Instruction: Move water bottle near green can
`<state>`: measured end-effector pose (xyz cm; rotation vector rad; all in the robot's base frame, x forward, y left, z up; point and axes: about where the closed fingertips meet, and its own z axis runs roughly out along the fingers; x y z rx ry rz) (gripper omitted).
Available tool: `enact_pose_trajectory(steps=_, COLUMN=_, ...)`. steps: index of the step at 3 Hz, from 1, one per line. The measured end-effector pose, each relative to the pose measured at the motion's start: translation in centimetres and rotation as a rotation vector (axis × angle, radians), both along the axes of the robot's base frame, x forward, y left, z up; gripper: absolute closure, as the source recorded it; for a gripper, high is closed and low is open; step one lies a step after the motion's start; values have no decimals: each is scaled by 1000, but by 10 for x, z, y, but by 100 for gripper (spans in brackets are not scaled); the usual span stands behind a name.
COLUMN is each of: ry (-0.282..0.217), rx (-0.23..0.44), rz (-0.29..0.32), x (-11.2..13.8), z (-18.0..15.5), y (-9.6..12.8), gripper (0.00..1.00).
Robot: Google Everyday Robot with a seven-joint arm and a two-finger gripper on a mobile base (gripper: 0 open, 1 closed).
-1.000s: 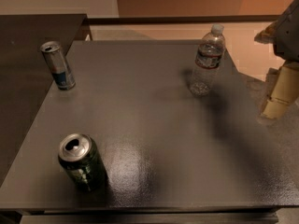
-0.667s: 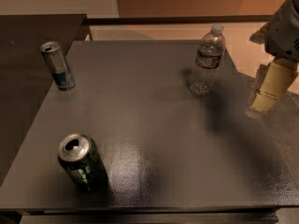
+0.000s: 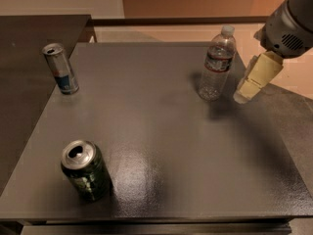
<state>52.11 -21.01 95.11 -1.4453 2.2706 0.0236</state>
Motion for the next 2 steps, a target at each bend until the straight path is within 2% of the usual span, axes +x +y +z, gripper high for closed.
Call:
enact_pose_trajectory(steps=1, ry=-34, rx=77, rz=-61, x=28, z=-1, y=1, gripper=0)
enact_pose_trajectory(steps=2, ry=-42, rx=157, rz=-82, x=46, z=1, y=12, gripper=0)
